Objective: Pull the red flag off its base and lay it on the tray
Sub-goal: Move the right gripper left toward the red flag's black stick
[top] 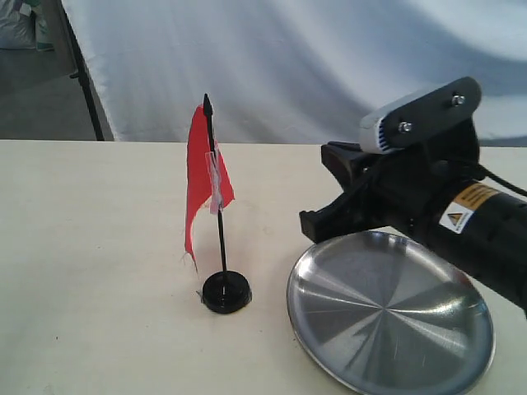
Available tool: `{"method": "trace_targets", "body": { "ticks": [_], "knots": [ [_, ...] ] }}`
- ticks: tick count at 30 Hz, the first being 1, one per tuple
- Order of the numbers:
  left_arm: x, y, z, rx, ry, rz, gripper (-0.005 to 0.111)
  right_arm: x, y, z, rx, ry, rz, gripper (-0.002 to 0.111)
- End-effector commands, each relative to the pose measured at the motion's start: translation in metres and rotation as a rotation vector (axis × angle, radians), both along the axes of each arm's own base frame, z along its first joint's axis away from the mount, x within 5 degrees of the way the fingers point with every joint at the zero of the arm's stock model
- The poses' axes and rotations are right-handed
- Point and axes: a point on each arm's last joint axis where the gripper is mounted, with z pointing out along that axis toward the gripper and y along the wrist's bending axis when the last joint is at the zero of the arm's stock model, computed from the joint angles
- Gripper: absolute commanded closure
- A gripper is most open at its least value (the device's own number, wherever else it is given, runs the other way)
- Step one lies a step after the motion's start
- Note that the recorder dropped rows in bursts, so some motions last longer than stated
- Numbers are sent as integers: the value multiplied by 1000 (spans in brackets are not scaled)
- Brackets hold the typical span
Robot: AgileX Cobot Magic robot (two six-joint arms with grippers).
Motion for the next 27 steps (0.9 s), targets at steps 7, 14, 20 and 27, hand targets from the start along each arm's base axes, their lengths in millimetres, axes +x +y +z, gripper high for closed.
{"method": "trace_targets", "body": {
  "ticks": [7,14,20,27],
  "knots": [
    [0,0,-1,-6,-5,-7,107,7,47,-25,66,-5,78,67],
    [0,0,-1,-6,-5,-7,107,23,68,-45,123,73,52,24],
    [0,0,-1,-6,-5,-7,107,26,99,-59,91,76,111,25],
    [0,0,-1,-6,-5,-7,107,39,110,-76,80,105,75,29]
  ]
}}
